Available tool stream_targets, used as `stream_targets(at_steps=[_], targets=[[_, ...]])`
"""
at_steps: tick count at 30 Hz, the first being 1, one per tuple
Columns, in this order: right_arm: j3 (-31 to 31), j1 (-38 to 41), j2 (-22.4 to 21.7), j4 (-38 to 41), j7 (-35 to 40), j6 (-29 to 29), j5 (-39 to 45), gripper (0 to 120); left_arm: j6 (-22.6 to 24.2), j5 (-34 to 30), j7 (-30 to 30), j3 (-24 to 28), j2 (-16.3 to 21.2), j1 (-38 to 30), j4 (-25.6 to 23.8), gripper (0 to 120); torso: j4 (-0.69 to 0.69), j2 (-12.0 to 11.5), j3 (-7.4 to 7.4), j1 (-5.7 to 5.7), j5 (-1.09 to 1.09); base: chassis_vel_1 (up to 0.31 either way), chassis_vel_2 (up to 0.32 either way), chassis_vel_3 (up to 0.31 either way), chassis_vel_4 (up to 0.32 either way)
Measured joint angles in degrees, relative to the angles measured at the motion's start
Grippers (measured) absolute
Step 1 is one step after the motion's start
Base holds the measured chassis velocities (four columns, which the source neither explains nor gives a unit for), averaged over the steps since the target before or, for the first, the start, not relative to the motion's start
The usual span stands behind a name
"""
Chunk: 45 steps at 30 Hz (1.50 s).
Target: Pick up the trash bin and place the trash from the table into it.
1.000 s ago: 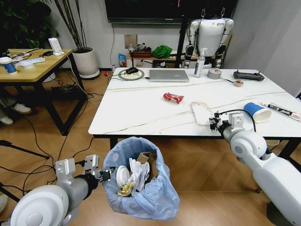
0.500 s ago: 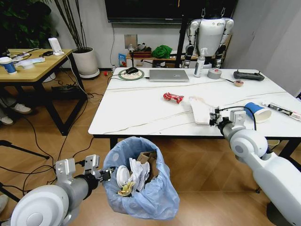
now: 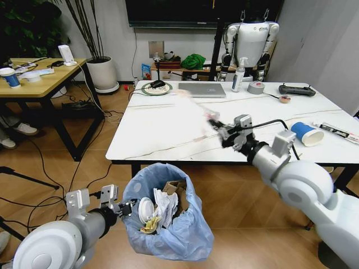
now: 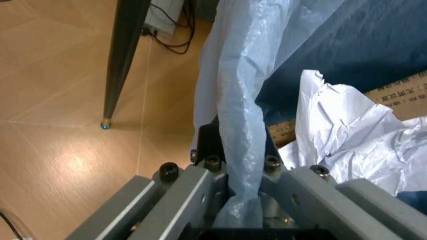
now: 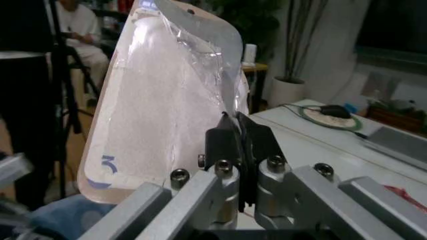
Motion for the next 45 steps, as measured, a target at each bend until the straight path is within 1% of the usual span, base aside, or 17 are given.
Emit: stream_targets(at_steps=[2, 6, 8, 12, 15, 16, 21, 23, 24, 28, 31, 32, 38, 39, 40, 44, 45], targets=[[-0.49, 0.20, -0.52, 0.66, -1.01, 0.36, 0.02, 0, 0.00, -0.01, -0.02, 0.04, -0.02, -0.10, 0.00, 0, 0.00, 0.00, 0.00, 0.00, 0.00, 0.000, 0.000, 0.000, 0.000], [-1.82, -1.06, -2.72, 2.98, -7.81, 0.84, -1.73, 0, 0.00, -0.15, -0.25, 0.20, 0.11, -0.44, 0.00, 0, 0.01, 0.00, 0.00, 0.00, 0.00, 0.000, 0.000, 0.000, 0.000], [-1.99, -1.44, -3.18, 3.21, -9.15, 0.90, -2.52, 0, 0.00, -0.20, -0.34, 0.23, 0.27, -0.57, 0.00, 0, 0.00, 0.00, 0.00, 0.00, 0.00, 0.000, 0.000, 0.000, 0.000], [-2.43, -2.04, -4.32, 2.96, -14.45, 1.63, -6.91, 0, 0.00, -0.82, -0.83, 0.30, 0.83, -1.20, 0.00, 0, 0.00, 0.00, 0.00, 0.00, 0.00, 0.000, 0.000, 0.000, 0.000], [-2.48, -2.55, -5.03, 1.31, -20.29, 3.53, -12.30, 0, 0.00, -1.26, -1.18, 0.22, 1.06, -1.31, 0.00, 0, 0.00, 0.00, 0.00, 0.00, 0.00, 0.000, 0.000, 0.000, 0.000], [-2.48, -2.55, -5.03, 1.31, -20.29, 3.53, -12.30, 0, 0.00, -1.26, -1.18, 0.22, 1.06, -1.31, 0.00, 0, 0.00, 0.00, 0.00, 0.00, 0.00, 0.000, 0.000, 0.000, 0.000], [-2.11, -2.73, -5.62, -0.66, -29.48, 5.94, -18.81, 0, 0.00, -1.30, -1.22, 0.29, 0.90, -1.33, 0.00, 0, 0.00, 0.00, 0.00, 0.00, 0.00, 0.000, 0.000, 0.000, 0.000], [-1.74, -2.71, -5.85, -1.50, -32.79, 7.18, -21.36, 7, 0.00, -1.33, -1.23, 0.33, 0.86, -1.45, 0.00, 0, 0.00, 0.00, 0.00, 0.00, 0.00, 0.000, 0.000, 0.000, 0.000], [-1.74, -2.71, -5.85, -1.50, -32.79, 7.18, -21.36, 7, 0.00, -1.33, -1.23, 0.33, 0.86, -1.45, 0.00, 0, 0.00, 0.00, 0.00, 0.00, 0.00, 0.000, 0.000, 0.000, 0.000], [-1.66, -3.40, -5.65, -1.75, -33.84, 7.56, -22.50, 23, 0.00, -1.34, -1.23, 0.36, 0.64, -1.47, 0.00, 0, 0.00, 0.00, 0.00, 0.00, 0.01, 0.000, 0.000, 0.000, 0.000], [-1.66, -3.78, -5.22, -1.76, -32.28, 7.43, -22.57, 35, 0.00, -1.33, -1.23, 0.53, 0.38, -1.47, 0.00, 0, 0.00, 0.00, 0.00, 0.00, 0.00, 0.000, 0.000, 0.000, 0.000], [-1.66, -3.78, -5.22, -1.76, -32.28, 7.43, -22.57, 35, 0.00, -1.33, -1.23, 0.53, 0.38, -1.47, 0.00, 0, 0.00, 0.00, 0.00, 0.00, 0.00, 0.000, 0.000, 0.000, 0.000], [-1.66, -3.98, -4.58, -1.42, -26.26, 5.81, -21.83, 62, 0.00, -1.18, -1.22, 0.91, -0.07, -1.60, 0.00, 0, 0.00, 0.00, 0.00, 0.00, 0.00, 0.000, 0.000, 0.000, 0.000], [-1.66, -3.98, -4.58, -1.42, -26.26, 5.81, -21.83, 62, 0.00, -1.18, -1.22, 0.91, -0.07, -1.60, 0.00, 0, 0.00, 0.00, 0.00, 0.00, 0.00, 0.000, 0.000, 0.000, 0.000], [-1.66, -4.00, -4.42, -1.39, -25.15, 5.55, -21.64, 66, 0.00, -1.16, -1.21, 0.93, -0.11, -1.61, 0.00, 0, 0.00, 0.00, 0.00, 0.00, 0.00, 0.000, 0.000, 0.000, 0.000], [-1.66, -3.83, -3.82, -2.09, -23.57, 5.15, -21.23, 84, 0.00, -1.12, -1.16, 0.94, -0.18, -1.61, 0.00, 0, 0.00, 0.00, 0.00, 0.00, 0.00, 0.000, 0.000, 0.000, 0.000], [-1.66, -3.83, -3.82, -2.09, -23.57, 5.15, -21.23, 84, 0.00, -1.12, -1.16, 0.94, -0.18, -1.61, 0.00, 0, 0.00, 0.00, 0.00, 0.00, 0.00, 0.000, 0.000, 0.000, 0.000]])
